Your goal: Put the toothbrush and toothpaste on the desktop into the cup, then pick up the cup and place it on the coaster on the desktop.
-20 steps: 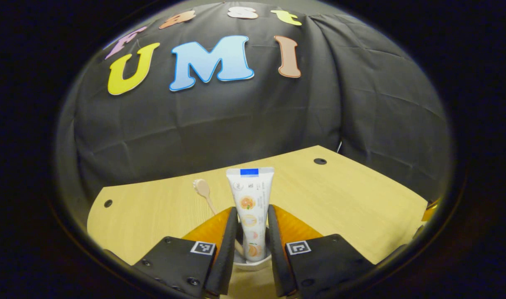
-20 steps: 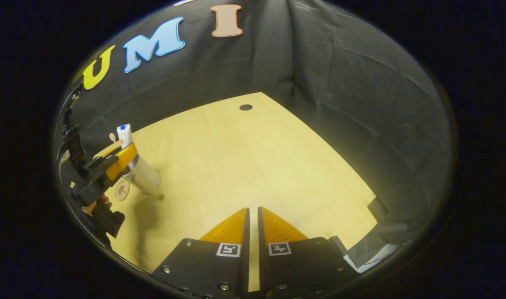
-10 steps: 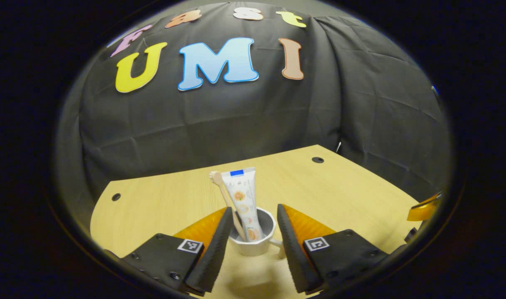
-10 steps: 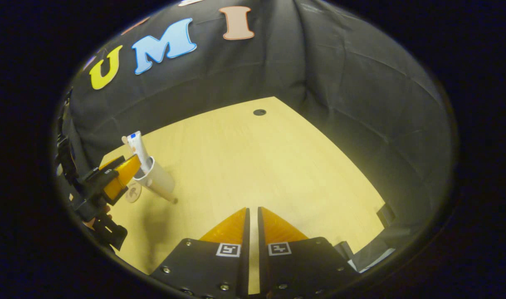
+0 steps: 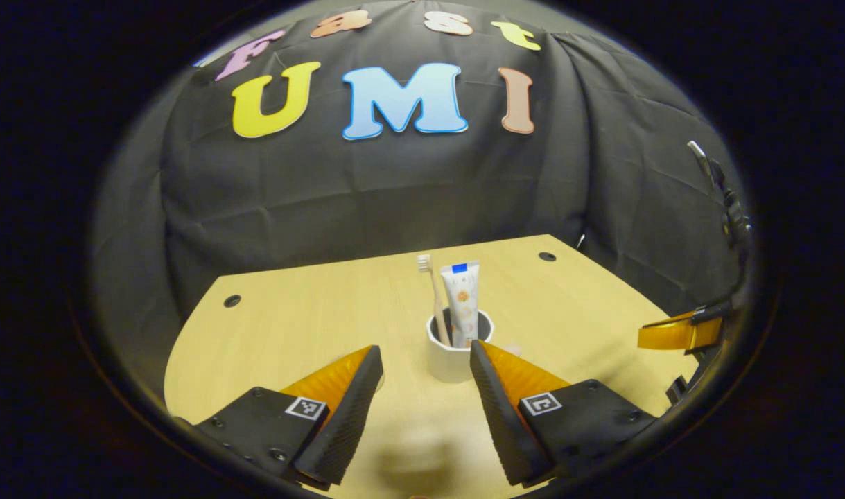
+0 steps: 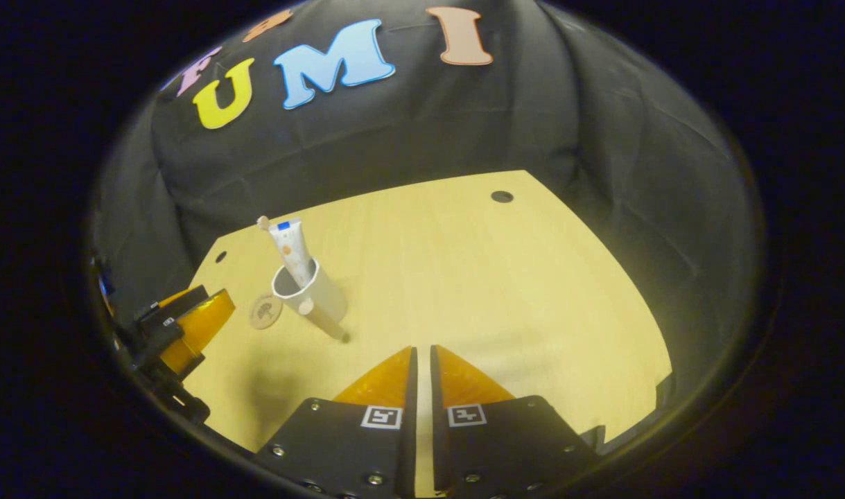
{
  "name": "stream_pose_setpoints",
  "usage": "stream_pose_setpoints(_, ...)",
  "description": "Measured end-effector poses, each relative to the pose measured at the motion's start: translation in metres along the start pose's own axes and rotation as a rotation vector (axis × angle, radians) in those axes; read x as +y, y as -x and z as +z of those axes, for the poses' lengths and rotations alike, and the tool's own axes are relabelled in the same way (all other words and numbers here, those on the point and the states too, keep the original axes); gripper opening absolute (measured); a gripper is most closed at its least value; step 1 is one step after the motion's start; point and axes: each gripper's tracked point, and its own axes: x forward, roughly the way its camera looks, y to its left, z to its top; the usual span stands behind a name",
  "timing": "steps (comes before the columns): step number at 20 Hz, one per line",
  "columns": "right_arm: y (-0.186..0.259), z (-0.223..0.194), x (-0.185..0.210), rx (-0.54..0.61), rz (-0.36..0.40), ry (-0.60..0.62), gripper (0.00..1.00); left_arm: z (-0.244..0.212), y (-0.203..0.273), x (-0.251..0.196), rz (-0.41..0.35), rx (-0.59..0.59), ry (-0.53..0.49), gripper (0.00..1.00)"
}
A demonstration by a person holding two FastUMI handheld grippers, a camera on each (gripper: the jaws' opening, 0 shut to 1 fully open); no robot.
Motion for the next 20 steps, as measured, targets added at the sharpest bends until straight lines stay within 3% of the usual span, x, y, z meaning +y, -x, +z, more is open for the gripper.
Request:
stream_pose_setpoints(1,-0.004,-0.002,0.007,0.019,0.023,0.014,0.22,-0.002,0.008,0.008,0.017,0.006,0.006,0.86)
stream_pose_setpoints(7,-0.032,0.011,0.049,0.088,0.137,0.067,0.25,-0.014,0.057,0.063,0.124,0.021,0.056,0.85)
stream_pose_setpoints(9,-0.043,0.012,0.062,0.13,0.161,0.094,0.8,-0.02,0.068,0.082,0.159,0.031,0.075,0.87)
stream_pose_setpoints(20,-0.083,0.021,0.101,0.296,0.181,0.377,0.8,-0.05,0.111,0.175,0.349,0.073,0.191,0.87)
